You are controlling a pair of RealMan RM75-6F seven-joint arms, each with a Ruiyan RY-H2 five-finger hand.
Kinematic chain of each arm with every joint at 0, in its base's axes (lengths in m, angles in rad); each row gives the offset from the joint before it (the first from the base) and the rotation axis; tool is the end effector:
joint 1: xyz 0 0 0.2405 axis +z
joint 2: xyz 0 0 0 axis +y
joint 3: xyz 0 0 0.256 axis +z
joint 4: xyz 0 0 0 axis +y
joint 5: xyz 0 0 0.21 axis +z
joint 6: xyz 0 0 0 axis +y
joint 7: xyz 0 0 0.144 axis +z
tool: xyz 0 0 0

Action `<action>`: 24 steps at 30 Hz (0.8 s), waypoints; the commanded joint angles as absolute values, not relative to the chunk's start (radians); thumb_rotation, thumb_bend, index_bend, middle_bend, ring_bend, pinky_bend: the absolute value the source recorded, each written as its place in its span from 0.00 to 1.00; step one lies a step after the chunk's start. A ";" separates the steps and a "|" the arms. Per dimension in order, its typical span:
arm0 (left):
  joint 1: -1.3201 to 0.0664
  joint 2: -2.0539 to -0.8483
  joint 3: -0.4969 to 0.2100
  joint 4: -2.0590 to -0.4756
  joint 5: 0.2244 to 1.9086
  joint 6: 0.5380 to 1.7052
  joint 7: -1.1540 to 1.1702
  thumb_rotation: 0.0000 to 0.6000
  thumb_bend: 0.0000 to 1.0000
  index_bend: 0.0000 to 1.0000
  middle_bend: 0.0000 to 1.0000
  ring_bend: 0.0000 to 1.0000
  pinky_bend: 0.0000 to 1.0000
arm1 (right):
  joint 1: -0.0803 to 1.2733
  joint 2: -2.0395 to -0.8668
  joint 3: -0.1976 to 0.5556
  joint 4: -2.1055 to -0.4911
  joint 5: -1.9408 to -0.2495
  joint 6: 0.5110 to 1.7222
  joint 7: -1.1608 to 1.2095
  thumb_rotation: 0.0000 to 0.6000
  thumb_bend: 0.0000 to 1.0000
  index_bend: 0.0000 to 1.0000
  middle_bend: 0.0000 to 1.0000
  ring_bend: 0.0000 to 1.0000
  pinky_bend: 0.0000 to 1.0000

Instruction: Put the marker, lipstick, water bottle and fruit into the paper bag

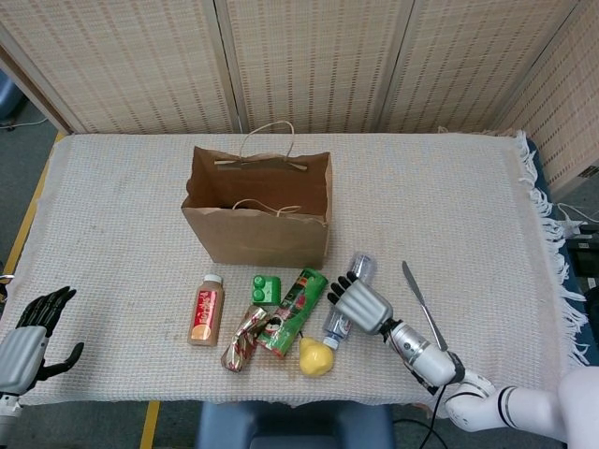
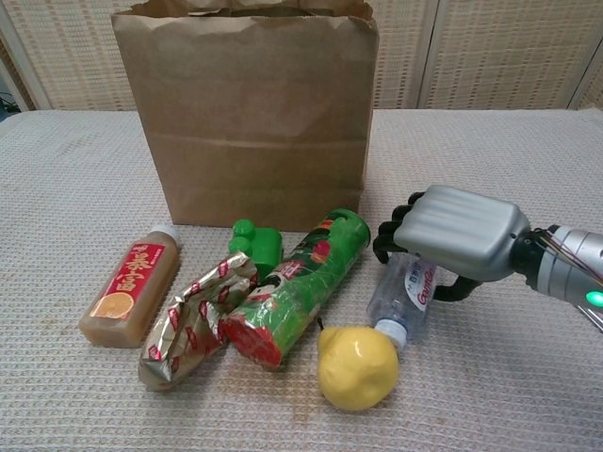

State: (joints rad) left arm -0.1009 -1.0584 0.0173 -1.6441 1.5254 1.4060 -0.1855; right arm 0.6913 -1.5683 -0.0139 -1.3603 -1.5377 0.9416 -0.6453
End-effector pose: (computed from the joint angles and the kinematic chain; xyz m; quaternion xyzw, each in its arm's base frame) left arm -0.3139 0.1703 0.1552 -0.5949 -0.4671 -0.3940 0.5222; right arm -0.1765 -0.2919 -0.0477 0.8863 -0.0698 0.2524 0.3820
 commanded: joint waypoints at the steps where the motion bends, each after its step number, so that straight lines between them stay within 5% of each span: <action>1: -0.101 -1.057 0.017 -1.644 1.524 1.405 -0.189 1.00 0.37 0.00 0.00 0.00 0.04 | 0.679 -1.546 -0.014 -1.389 -1.580 1.001 -0.593 1.00 0.30 0.59 0.51 0.51 0.55; 13: -0.102 -1.057 0.019 -1.648 1.528 1.404 -0.188 1.00 0.37 0.00 0.00 0.00 0.04 | 0.598 -1.327 0.041 -1.662 -1.740 1.352 -0.366 1.00 0.32 0.65 0.55 0.56 0.60; 19: -0.101 -1.059 0.021 -1.655 1.531 1.406 -0.174 1.00 0.37 0.00 0.00 0.00 0.04 | 0.616 -1.293 0.195 -1.779 -1.718 1.442 -0.381 1.00 0.32 0.64 0.55 0.56 0.60; 24: -0.100 -1.059 0.022 -1.655 1.529 1.405 -0.177 1.00 0.37 0.00 0.00 0.00 0.04 | 0.679 -1.381 0.340 -1.771 -1.615 1.444 -0.466 1.00 0.32 0.64 0.55 0.56 0.60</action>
State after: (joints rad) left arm -0.1001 -1.0589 0.0217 -1.6550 1.5292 1.4053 -0.1773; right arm 0.6407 -1.3346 0.2730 -1.7664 -1.6701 1.4357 -0.4222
